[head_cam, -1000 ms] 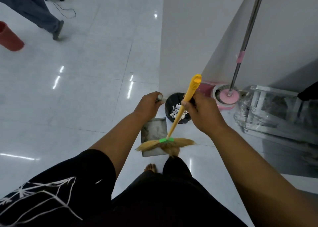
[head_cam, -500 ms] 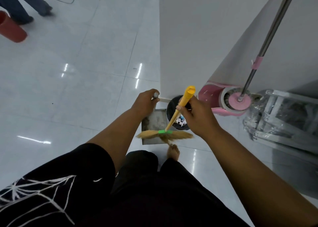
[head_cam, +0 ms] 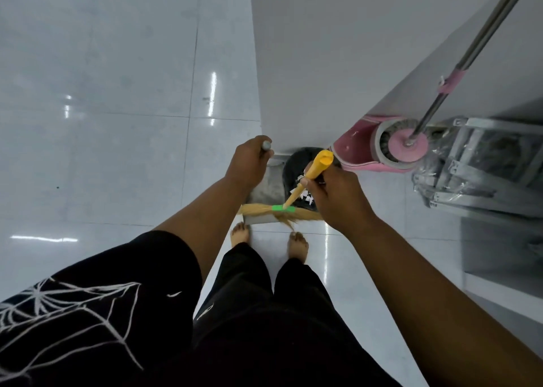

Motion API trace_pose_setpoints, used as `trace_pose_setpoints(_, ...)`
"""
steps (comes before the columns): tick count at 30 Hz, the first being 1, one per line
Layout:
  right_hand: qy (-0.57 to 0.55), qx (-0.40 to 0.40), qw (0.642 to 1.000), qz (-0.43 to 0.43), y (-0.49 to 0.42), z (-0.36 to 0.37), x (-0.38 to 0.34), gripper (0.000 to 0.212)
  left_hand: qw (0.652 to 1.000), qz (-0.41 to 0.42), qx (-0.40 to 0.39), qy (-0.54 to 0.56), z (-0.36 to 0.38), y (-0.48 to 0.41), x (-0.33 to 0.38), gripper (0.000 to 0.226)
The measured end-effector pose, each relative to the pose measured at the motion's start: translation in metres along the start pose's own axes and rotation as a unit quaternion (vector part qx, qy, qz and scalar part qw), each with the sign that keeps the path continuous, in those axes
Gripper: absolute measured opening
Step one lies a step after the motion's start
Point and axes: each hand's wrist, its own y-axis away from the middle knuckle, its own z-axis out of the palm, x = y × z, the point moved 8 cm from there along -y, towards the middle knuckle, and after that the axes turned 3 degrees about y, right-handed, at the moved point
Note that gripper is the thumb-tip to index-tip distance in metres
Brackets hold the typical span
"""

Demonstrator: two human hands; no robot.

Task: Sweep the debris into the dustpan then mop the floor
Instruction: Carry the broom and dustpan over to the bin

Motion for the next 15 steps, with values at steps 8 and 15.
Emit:
trace_pose_setpoints(8,0.015,0.000,0.999,0.048,-0.026,0.011,0.006,0.021,0.999,-0.012,-0.050,0.011,0.013,-0.039,-0.018,0.021)
trace_pose_setpoints(15,0.013,-0.006,0.999,0.051,-0.040,0.024,0.007,0.018,0.997,-0.025,-0.074,0.022,0.029,-0.057,-0.034,0.025)
